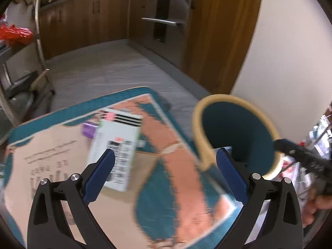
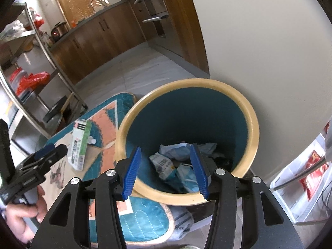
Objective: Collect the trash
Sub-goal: 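Move both tools back over the cushion toward the white medicine box, then grasp the white COLTALIN medicine box with the left gripper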
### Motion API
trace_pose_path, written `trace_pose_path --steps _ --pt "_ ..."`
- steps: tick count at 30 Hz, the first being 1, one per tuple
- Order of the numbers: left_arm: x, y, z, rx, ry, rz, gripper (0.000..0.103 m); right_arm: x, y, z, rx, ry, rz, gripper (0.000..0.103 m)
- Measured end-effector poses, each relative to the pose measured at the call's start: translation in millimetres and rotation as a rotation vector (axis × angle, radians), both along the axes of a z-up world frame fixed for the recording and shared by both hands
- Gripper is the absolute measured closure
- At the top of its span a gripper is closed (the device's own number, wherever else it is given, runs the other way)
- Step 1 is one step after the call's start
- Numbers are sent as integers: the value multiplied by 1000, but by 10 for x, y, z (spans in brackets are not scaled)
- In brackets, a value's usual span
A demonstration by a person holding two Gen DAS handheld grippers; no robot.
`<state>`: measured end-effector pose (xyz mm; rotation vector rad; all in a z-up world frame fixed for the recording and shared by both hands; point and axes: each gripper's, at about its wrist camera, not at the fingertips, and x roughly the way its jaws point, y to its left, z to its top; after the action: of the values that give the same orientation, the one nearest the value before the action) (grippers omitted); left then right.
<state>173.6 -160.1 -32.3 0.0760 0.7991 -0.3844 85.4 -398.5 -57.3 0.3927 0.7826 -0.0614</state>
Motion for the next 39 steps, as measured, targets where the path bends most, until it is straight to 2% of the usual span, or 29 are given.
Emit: trace_pose_path --steps 7,9,16,21,22,24,25,34,39 --pt "278 213 -144 153 1 -1 7 4 70 30 11 -8 21 52" --pt "362 258 -192 168 22 -2 7 11 143 69 9 -21 39 52" --pt "775 509 -495 131 176 -29 7 58 346 106 -14 -24 95 52" --pt "848 498 -647 126 225 -63 8 97 377 86 -17 -13 97 52" --pt "856 494 -677 117 236 -71 11 106 380 78 -16 -10 97 52" --pt "859 483 -723 95 264 -88 28 113 396 72 -19 -7 99 52" --pt "855 493 -738 82 277 -90 30 120 407 68 -22 -5 102 52" --pt "563 618 -579 68 222 -105 31 232 604 61 -15 -10 140 52" --pt "315 884 -363 53 186 -82 31 365 872 39 -13 -2 209 52"
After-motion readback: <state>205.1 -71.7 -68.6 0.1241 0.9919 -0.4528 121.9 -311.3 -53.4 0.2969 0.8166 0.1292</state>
